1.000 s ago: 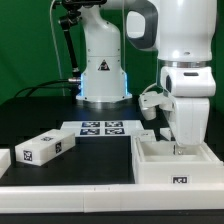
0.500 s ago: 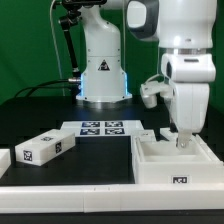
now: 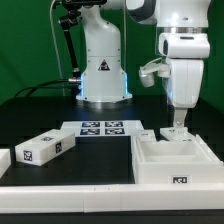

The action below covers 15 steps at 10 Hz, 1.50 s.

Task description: Assemble cabinet

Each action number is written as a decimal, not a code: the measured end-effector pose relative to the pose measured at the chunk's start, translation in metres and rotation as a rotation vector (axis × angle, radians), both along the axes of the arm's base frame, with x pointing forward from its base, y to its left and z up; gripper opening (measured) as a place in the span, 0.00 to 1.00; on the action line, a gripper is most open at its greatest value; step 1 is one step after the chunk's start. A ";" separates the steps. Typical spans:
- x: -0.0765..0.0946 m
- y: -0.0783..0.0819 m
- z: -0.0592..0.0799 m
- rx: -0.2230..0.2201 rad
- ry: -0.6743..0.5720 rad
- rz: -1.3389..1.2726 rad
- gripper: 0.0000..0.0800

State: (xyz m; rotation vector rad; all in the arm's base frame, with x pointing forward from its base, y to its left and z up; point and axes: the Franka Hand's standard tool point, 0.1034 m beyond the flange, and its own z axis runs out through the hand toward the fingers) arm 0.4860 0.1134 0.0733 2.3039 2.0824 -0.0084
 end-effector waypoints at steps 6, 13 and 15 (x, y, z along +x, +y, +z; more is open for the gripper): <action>-0.023 0.015 -0.009 0.012 0.019 0.330 1.00; -0.050 0.034 -0.017 0.015 0.028 0.410 1.00; -0.069 0.039 -0.027 0.039 0.022 0.429 1.00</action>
Offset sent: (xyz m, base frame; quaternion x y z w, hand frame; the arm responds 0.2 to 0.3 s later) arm -0.0296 0.0264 0.0039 0.0007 0.0909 -0.2543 0.9629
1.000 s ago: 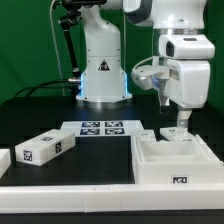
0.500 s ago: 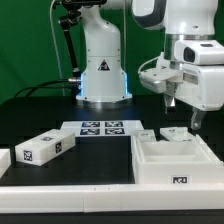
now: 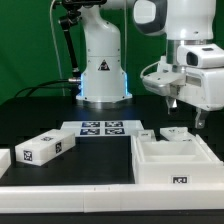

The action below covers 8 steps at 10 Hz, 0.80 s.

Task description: Assemble cabinet

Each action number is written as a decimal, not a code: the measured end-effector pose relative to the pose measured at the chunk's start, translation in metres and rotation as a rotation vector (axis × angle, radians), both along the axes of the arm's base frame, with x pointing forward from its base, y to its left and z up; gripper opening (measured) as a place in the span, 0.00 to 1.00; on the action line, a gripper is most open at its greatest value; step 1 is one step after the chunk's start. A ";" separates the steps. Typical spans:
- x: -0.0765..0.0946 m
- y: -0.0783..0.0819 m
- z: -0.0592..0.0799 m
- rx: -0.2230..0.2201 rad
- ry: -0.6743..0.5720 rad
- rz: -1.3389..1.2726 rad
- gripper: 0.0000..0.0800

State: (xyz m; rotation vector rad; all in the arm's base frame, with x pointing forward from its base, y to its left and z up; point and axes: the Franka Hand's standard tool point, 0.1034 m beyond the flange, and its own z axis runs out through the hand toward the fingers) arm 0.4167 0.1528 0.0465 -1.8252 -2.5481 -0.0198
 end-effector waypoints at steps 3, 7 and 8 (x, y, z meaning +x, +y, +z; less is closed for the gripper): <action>-0.015 -0.003 -0.019 0.013 0.032 -0.003 1.00; -0.023 -0.001 -0.035 0.025 0.056 -0.009 1.00; -0.021 -0.001 -0.034 0.023 0.057 -0.010 1.00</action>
Offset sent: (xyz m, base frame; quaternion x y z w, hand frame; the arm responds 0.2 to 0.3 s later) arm -0.0102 0.0064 -0.0241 -0.0048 0.0249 0.0044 0.9997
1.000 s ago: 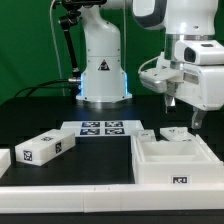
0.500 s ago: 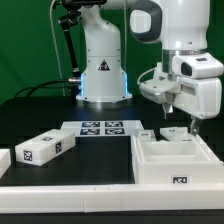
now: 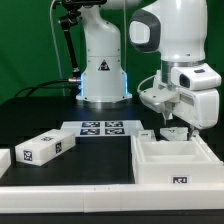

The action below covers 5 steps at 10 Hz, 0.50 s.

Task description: Assemble cabinet

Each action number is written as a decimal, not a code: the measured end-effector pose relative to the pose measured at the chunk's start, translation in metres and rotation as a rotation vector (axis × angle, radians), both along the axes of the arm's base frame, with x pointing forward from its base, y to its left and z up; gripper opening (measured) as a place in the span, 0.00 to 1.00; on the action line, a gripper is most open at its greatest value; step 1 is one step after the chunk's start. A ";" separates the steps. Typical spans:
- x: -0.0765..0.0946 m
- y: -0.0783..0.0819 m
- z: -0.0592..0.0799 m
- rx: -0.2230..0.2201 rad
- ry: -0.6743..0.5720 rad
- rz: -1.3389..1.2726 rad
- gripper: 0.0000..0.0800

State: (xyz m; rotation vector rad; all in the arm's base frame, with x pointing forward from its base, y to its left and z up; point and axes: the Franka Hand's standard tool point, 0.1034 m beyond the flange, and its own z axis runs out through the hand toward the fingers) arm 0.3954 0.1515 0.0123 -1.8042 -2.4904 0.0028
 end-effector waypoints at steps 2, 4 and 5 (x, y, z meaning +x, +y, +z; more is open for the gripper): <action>0.004 0.000 0.002 0.000 -0.004 -0.001 0.67; 0.002 0.000 -0.001 0.000 0.002 -0.002 0.45; 0.001 0.000 -0.002 0.000 0.006 -0.002 0.25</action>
Offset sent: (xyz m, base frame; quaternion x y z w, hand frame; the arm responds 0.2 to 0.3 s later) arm -0.0016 0.0012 -0.0038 -0.0012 0.0042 0.0043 1.0000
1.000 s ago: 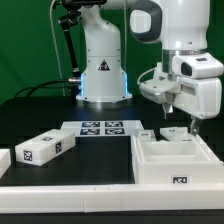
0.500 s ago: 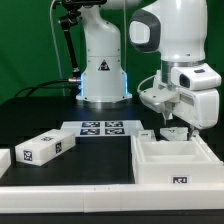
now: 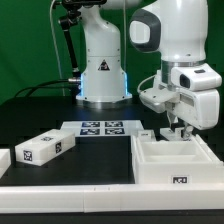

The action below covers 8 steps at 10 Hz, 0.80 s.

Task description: Assemble cabinet

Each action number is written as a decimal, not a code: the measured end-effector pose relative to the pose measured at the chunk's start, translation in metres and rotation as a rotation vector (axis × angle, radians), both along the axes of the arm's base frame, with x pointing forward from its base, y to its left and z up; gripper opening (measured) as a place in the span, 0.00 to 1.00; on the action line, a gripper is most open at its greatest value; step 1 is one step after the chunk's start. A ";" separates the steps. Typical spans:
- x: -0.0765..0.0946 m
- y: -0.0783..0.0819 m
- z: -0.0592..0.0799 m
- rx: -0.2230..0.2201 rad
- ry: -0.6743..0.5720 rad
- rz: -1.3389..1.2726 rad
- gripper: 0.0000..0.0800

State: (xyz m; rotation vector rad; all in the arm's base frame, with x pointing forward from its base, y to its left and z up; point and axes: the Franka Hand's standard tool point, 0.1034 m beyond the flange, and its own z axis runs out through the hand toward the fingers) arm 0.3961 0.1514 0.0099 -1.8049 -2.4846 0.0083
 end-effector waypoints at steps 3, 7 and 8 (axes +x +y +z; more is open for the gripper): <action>0.001 0.000 0.001 0.003 -0.006 -0.001 0.08; -0.001 -0.005 0.003 -0.017 0.012 -0.086 0.09; 0.000 -0.011 0.009 -0.037 0.020 -0.138 0.09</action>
Offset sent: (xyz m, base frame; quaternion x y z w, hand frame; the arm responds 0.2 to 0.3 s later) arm 0.0000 0.0000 0.0000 0.0000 0.0000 0.0000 1.0000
